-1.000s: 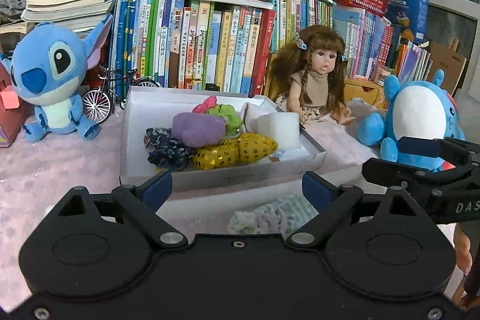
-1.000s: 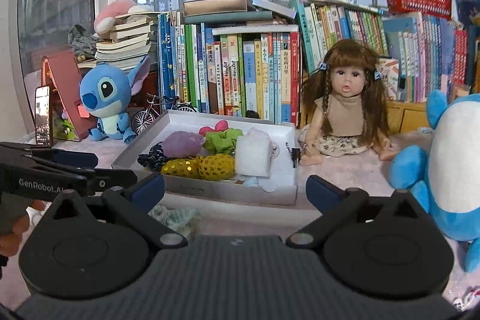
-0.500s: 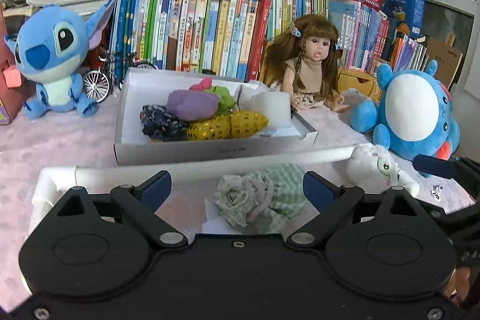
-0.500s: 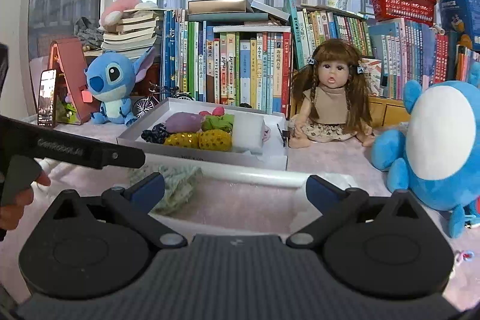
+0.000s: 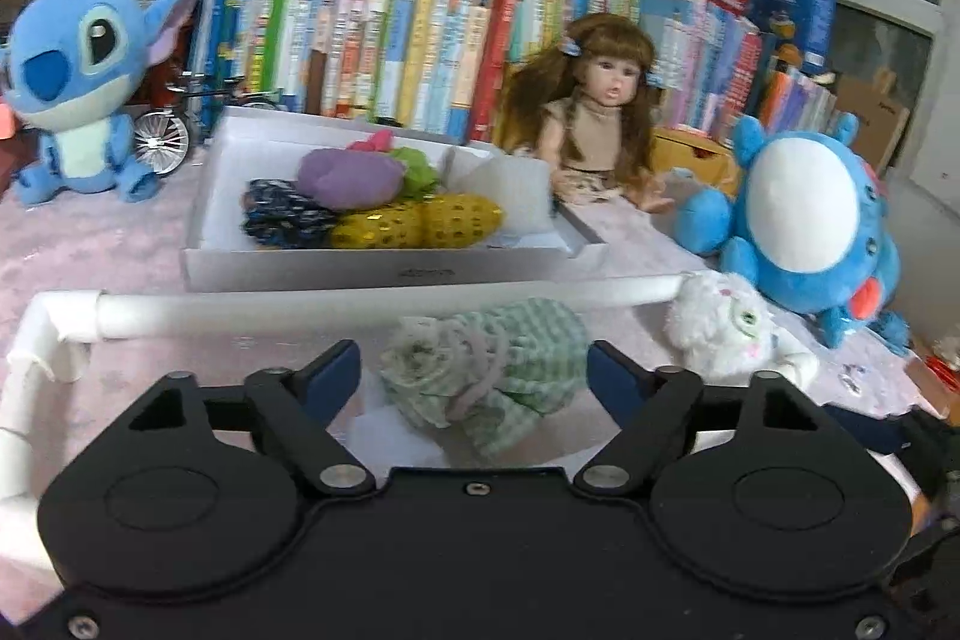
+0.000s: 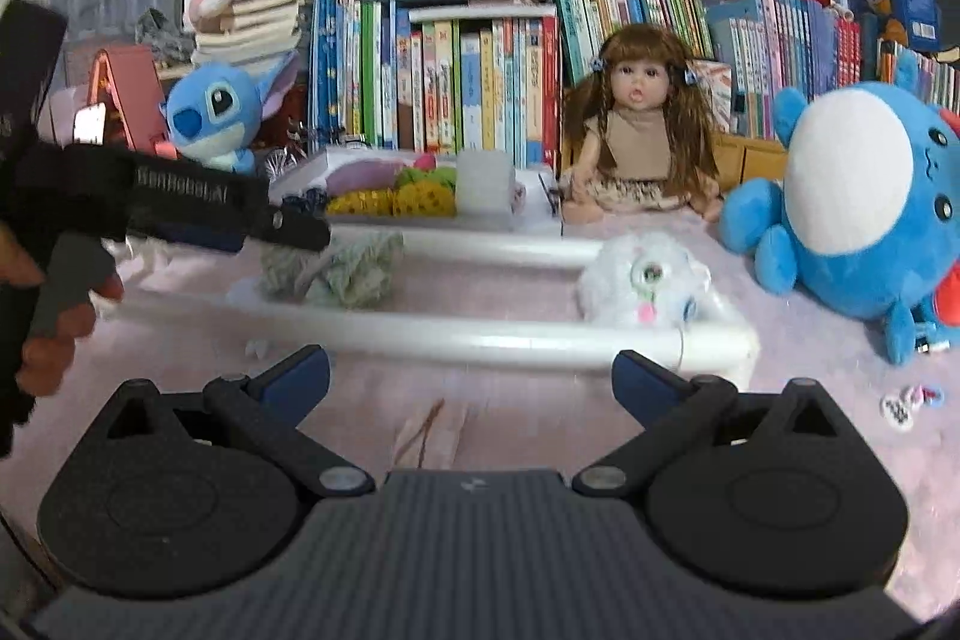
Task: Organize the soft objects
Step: 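Grasp the green checkered cloth with the left gripper while the right gripper grasps the small beige tag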
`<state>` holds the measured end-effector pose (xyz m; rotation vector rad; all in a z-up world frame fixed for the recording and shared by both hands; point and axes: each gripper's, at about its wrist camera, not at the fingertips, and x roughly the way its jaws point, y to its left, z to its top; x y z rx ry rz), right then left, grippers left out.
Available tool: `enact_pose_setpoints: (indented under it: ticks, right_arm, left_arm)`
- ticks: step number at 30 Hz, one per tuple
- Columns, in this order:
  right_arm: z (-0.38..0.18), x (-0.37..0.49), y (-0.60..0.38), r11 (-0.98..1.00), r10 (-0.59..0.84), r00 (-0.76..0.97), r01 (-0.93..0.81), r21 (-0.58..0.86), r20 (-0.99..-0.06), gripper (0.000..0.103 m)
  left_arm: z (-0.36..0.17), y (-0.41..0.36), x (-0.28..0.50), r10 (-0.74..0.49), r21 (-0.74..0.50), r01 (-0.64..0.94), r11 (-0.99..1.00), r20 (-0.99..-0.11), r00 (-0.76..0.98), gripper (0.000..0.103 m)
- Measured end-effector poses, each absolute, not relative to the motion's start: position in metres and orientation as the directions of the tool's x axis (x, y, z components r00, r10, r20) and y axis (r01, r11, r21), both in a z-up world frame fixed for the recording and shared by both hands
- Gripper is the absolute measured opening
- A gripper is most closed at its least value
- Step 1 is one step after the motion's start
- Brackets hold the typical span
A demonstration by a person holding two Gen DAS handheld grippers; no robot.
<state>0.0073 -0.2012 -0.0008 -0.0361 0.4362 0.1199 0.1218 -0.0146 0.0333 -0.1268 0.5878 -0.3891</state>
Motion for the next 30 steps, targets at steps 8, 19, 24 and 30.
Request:
enact_pose_setpoints:
  ticks: [8,19,24,30]
  right_arm:
    - [-0.018,0.005,-0.195,0.993,0.1,0.882,-0.118,-0.01,-0.461,0.103]
    - [-0.024,0.004,-0.184,0.994,0.075,0.891,-0.103,-0.038,-0.447,0.103]
    - [-0.025,0.004,-0.182,0.994,0.076,0.891,-0.104,-0.038,-0.448,0.101]
    - [-0.027,0.004,-0.182,0.995,0.074,0.885,-0.097,-0.026,-0.46,0.092]
  left_arm:
    - [0.027,-0.034,0.126,-0.322,-0.133,0.299,0.945,-0.533,0.782,0.084]
    - [0.019,-0.049,0.138,-0.302,-0.119,0.284,0.952,-0.541,0.785,0.09]
    - [0.013,-0.056,0.149,-0.278,-0.113,0.262,0.958,-0.582,0.764,0.09]
    - [0.012,-0.052,0.153,-0.297,-0.152,0.257,0.954,-0.579,0.759,0.065]
